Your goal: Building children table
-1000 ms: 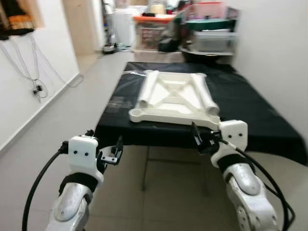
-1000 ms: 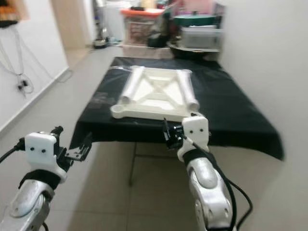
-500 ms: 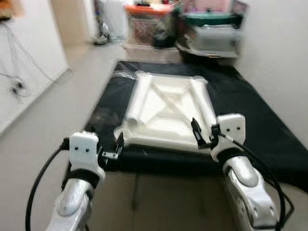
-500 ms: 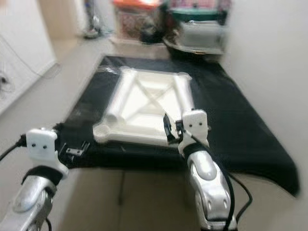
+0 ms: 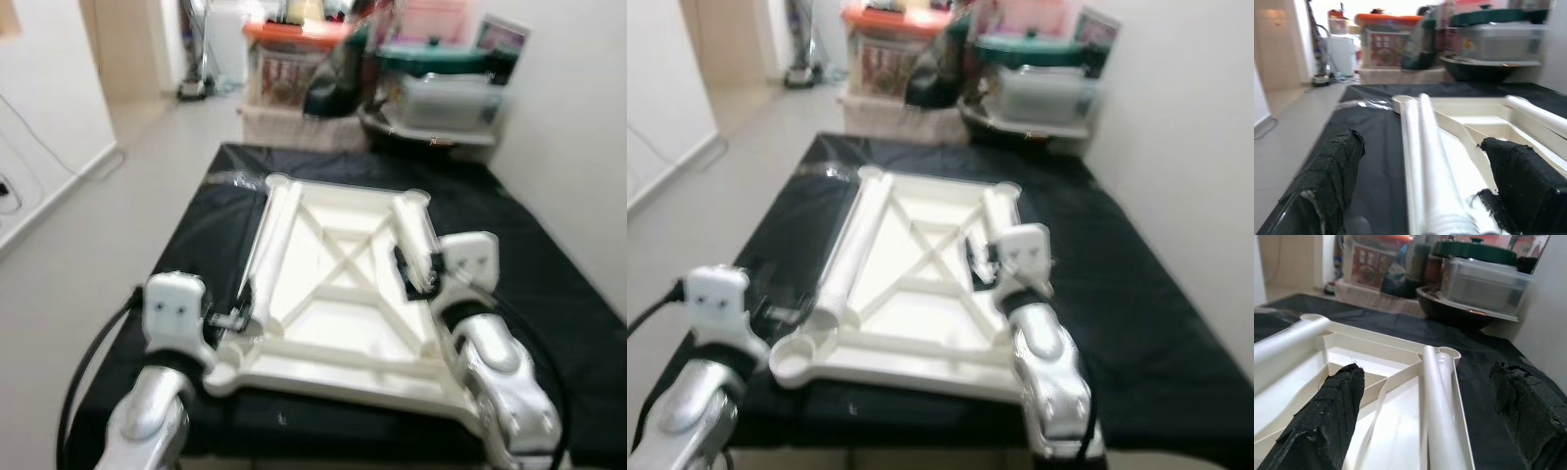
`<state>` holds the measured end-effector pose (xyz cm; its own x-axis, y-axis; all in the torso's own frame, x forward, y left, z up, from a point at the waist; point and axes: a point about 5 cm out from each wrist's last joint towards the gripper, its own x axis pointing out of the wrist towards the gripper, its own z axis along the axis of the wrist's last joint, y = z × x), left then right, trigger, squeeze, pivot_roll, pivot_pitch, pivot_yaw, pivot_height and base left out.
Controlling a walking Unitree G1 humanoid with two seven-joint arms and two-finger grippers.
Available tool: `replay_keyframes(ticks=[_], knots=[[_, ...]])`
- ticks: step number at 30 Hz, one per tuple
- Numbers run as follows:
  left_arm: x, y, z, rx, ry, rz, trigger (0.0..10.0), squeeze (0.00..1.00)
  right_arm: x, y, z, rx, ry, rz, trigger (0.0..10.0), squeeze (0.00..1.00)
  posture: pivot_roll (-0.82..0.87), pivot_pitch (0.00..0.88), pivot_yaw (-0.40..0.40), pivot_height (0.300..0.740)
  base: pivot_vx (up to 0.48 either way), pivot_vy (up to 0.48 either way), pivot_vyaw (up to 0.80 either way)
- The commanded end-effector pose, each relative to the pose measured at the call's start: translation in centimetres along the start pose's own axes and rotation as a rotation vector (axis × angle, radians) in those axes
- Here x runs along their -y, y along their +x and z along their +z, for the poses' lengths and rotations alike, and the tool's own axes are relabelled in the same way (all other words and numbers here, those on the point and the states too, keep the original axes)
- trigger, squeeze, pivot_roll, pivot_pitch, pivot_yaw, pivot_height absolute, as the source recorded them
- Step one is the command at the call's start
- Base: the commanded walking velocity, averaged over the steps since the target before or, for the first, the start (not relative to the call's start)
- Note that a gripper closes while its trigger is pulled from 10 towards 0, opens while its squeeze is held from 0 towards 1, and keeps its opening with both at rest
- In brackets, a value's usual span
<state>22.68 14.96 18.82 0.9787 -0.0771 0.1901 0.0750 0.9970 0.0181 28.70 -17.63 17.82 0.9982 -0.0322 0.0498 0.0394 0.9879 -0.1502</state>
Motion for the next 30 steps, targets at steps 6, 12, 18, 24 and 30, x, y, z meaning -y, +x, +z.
replay_keyframes(ticks=[6,12,18,24,30], knots=[[-0.6,-0.1,-0.5,-0.028,0.028,0.005,10.0,0.00,1.0,-1.1,-1.8,-0.143,0.016,-0.014,10.0,0.00,0.03,0.000,-0.093,0.740,0.000,0.000,0.00],[-0.6,-0.1,-0.7,-0.035,0.036,0.007,10.0,0.00,3.0,-1.9,-2.2,-0.225,0.026,-0.047,10.0,0.00,0.02,0.000,-0.089,0.740,0.000,0.000,0.00],[-0.4,0.0,-0.9,-0.043,0.033,0.003,10.0,0.00,4.5,-3.1,-3.0,-0.351,0.046,-0.050,10.0,0.00,-0.01,0.000,-0.081,0.740,0.000,0.000,0.00],[-0.4,0.2,-0.9,-0.041,0.028,0.001,10.0,0.00,3.6,-3.3,-3.6,-0.417,0.188,-0.028,10.0,0.00,-0.01,0.000,-0.081,0.740,0.000,0.000,0.00],[-0.6,0.3,-0.9,-0.042,0.027,0.007,10.0,0.00,3.7,-3.3,-4.6,-0.467,0.183,-0.041,10.0,0.00,0.00,0.000,-0.087,0.740,0.000,0.000,0.00]])
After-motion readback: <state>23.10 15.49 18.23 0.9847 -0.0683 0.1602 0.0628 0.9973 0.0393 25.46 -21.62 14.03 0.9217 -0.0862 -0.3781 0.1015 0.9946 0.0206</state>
